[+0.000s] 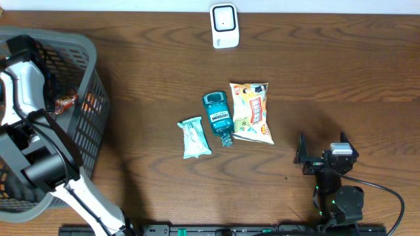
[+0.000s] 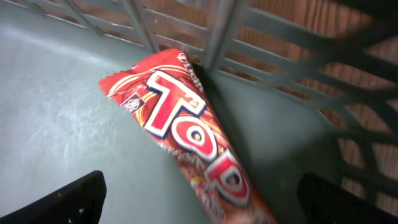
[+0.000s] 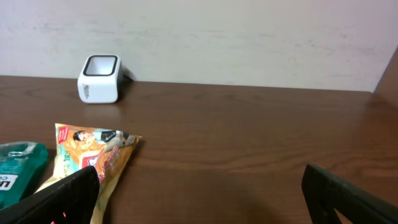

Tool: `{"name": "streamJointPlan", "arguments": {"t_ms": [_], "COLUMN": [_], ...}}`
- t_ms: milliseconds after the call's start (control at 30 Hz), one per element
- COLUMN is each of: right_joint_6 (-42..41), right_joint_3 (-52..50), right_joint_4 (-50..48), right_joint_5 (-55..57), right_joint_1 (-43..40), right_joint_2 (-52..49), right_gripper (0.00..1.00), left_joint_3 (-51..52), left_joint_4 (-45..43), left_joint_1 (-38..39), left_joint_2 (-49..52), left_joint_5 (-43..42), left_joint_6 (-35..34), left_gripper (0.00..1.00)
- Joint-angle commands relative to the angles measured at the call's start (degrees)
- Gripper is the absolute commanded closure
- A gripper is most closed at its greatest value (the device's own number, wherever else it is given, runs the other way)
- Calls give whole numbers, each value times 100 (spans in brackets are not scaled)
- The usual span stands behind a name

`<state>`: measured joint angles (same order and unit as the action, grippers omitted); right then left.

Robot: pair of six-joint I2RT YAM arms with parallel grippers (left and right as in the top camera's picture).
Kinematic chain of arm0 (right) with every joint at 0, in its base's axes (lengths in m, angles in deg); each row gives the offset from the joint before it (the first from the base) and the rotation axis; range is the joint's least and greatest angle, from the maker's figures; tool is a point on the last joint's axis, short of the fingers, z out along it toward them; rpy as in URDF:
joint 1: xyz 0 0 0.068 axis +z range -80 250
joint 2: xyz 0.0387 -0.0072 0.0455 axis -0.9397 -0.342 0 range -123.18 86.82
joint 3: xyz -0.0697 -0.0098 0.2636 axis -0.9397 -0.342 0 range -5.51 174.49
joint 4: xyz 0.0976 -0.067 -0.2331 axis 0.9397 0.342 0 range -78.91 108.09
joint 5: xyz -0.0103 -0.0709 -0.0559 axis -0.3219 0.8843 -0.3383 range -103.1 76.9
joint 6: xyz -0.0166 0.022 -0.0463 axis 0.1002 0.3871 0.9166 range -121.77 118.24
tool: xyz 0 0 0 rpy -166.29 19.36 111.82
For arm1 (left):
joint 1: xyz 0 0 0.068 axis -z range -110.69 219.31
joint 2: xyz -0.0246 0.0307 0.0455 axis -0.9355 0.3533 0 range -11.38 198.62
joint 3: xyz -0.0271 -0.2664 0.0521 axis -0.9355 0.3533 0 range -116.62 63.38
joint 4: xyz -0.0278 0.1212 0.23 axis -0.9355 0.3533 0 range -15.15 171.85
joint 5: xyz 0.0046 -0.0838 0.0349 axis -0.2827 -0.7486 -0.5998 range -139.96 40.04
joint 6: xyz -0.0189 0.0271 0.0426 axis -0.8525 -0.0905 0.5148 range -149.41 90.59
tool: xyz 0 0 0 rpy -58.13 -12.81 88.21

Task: Scan the item barcode
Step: 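Reach into basket and grasp the red candy bar with left gripper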

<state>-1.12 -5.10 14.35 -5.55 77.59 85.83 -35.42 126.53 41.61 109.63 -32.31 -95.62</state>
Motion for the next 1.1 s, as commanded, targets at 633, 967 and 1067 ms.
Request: {"name": "streamJointPlan", "arguments": {"t_ms": [633,967,1067], "right_joint_6": [28,28,28], "right_joint_3": [-9,-9,-9], "right_joint_4": [20,17,17], "right_joint_5": [48,48,48], "right_joint_1": [33,33,33], "right_joint_2": [24,24,24], "right_gripper": [1,1,1], "left_joint_3": [192,192,192], "left_joint_4": [435,568,553], "left_joint_1": [11,7,-11], "left_joint_2": [824,-981,-1759], "left_joint_5": [-70,-42,15], "left_joint_6": [-114,168,168], "left_gripper": [93,93,93]}}
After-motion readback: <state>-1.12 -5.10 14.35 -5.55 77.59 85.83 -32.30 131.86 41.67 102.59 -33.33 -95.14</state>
